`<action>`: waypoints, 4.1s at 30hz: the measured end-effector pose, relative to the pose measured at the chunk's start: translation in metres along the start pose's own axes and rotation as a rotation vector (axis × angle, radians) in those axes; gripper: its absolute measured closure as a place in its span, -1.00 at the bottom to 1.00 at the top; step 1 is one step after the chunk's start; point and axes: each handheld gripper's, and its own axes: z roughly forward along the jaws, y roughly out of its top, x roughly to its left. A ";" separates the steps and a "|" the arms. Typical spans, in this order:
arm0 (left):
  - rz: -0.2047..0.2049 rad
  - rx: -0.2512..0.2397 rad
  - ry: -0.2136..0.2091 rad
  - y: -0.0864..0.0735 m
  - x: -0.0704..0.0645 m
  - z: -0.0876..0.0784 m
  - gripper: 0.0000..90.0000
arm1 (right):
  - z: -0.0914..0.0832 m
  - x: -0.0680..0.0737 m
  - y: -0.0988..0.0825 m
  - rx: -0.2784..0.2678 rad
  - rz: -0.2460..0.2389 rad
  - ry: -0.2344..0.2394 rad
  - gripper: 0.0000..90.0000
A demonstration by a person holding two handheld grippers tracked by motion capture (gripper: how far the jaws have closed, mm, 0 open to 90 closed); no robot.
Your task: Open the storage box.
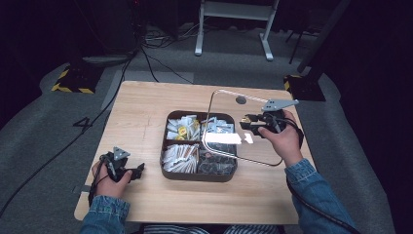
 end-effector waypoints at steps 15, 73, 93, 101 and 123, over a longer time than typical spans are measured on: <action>0.004 0.002 -0.007 0.000 0.001 0.000 -0.67 | -0.041 -0.031 -0.031 0.018 0.049 -0.097 0.31; -0.003 0.000 0.002 0.004 0.001 0.004 -0.68 | 0.004 -0.092 -0.147 0.195 0.198 -0.190 0.31; -0.003 0.000 0.002 0.004 0.001 0.004 -0.68 | 0.006 -0.095 -0.152 0.134 0.252 -0.185 0.03; -0.004 0.000 0.002 0.004 0.001 0.004 -0.68 | -0.006 -0.090 -0.144 0.087 0.242 -0.209 -0.08; -0.003 -0.001 0.000 0.005 0.000 0.004 -0.67 | -0.037 -0.027 -0.153 -0.052 0.251 -0.088 -0.10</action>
